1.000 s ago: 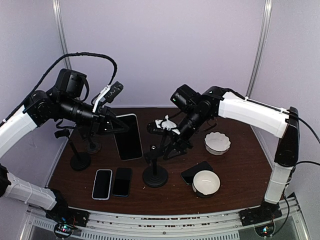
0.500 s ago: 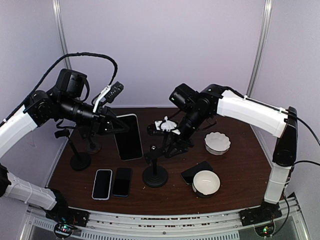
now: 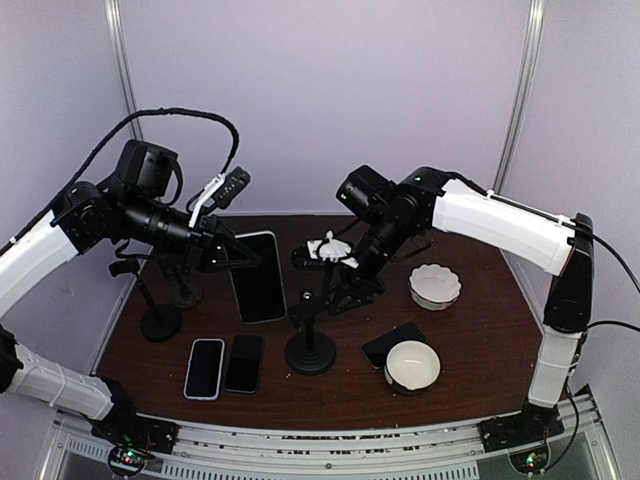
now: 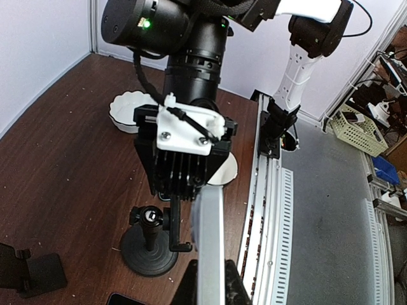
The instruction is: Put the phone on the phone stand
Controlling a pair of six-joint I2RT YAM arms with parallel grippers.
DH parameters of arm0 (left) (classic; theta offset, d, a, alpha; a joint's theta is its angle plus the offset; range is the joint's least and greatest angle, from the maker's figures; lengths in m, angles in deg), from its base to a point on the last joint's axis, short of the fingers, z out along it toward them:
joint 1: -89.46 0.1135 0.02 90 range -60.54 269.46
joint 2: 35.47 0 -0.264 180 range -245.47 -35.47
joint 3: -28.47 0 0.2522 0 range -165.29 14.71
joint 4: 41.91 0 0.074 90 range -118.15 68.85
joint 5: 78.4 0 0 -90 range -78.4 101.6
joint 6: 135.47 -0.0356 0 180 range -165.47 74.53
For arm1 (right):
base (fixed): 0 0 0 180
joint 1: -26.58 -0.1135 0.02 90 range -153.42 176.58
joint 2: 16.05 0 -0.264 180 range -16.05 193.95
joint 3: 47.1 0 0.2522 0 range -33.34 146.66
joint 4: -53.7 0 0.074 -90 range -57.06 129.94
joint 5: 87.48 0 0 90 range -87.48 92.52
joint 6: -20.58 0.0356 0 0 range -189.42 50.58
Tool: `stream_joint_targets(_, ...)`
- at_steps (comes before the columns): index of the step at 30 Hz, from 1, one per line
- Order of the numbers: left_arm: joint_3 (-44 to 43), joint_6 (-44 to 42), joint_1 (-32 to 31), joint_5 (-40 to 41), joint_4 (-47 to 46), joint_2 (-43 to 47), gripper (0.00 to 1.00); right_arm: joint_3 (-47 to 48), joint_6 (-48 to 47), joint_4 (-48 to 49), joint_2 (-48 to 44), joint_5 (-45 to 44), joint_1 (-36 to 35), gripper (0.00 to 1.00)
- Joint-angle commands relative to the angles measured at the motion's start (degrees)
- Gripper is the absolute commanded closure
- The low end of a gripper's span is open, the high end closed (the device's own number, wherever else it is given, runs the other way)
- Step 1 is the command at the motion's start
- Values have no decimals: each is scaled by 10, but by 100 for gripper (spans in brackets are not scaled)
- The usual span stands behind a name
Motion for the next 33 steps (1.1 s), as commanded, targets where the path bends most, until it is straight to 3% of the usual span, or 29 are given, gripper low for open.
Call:
stream_joint_targets(1, 3, -5, 4, -17, -44, 3, 100, 28, 3, -2, 15, 0, -5, 51)
stream_joint_targets(6, 7, -6, 4, -17, -44, 5, 100, 33, -5, -14, 18, -4, -5, 58)
stream_joint_targets(14, 9, -7, 3, -36, -59, -2, 100, 33, -12, -31, 12, -4, -5, 58)
stream_joint_targets(16, 6, -6, 4, -38, -64, -5, 100, 32, -11, -33, 10, -4, -5, 68)
stream_joint_targets(18, 9, -4, 1, -31, -79, -3, 100, 33, 4, -31, 11, -2, -5, 71)
stream_joint_targets(23, 61, -6, -41, -4, -202, 14, 100, -5, 54, 9, -5, 15, -5, 75)
stream_joint_targets(27, 92, -5, -79, -23, -313, -1, 100, -39, 101, 58, -17, 22, -5, 81)
stream_joint_targets(33, 129, -56, -96, -57, -403, -36, 100, -62, 124, 79, -25, 35, -5, 83)
